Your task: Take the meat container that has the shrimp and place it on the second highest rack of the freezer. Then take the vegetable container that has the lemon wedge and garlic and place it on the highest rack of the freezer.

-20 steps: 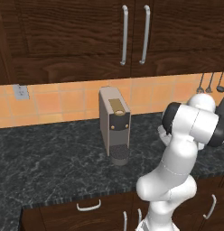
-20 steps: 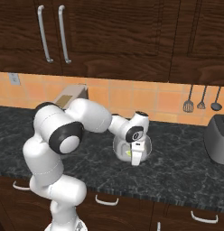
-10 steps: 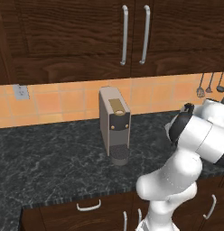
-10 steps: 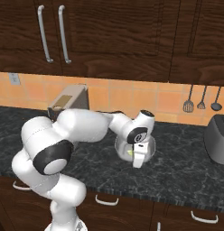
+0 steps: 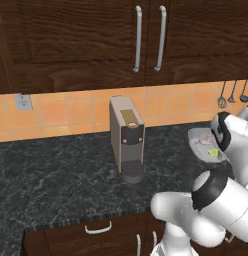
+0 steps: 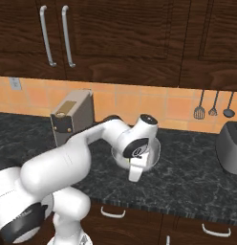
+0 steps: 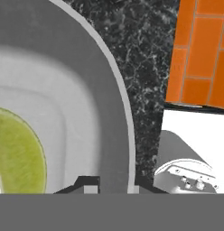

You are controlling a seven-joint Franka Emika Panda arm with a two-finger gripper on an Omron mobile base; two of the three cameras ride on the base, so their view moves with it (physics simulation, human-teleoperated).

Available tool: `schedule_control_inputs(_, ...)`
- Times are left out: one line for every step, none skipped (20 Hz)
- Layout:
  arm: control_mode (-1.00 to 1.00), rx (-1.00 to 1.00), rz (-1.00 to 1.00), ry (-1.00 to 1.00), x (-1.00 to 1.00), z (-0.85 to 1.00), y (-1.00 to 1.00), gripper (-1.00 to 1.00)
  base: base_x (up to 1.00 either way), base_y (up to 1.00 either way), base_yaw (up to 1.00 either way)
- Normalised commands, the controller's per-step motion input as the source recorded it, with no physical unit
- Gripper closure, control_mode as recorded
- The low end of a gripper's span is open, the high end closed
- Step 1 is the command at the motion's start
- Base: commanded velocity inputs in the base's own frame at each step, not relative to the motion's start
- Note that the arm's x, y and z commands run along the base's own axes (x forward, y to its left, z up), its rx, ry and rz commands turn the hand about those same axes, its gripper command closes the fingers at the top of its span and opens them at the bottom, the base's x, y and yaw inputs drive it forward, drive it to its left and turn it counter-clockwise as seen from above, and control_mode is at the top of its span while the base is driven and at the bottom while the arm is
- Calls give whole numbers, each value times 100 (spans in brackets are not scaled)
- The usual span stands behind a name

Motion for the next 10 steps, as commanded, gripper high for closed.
schedule_control_inputs(-100, 1, -2, 0, -16, 79, 65, 100, 0, 0, 0)
schedule_control_inputs(-100, 1, -1, 0, -29, 72, 68, 100, 0, 0, 0)
schedule_control_inputs(-100, 1, 0, 0, -36, 64, 67, 100, 0, 0, 0)
schedule_control_inputs(-100, 2, 0, 0, -40, 61, 64, 100, 0, 0, 0)
schedule_control_inputs(-100, 3, 0, 0, -44, 64, 56, 100, 0, 0, 0)
schedule_control_inputs(-100, 3, 0, 0, -40, 67, 56, 100, 0, 0, 0)
schedule_control_inputs(-100, 4, 0, 0, -43, 66, 52, 100, 0, 0, 0)
schedule_control_inputs(-100, 4, 0, 0, -48, 60, 49, 100, 0, 0, 0)
schedule_control_inputs(-100, 5, 0, 0, -49, 60, 48, 100, 0, 0, 0)
schedule_control_inputs(-100, 5, 0, 0, -53, 55, 44, 100, 0, 0, 0)
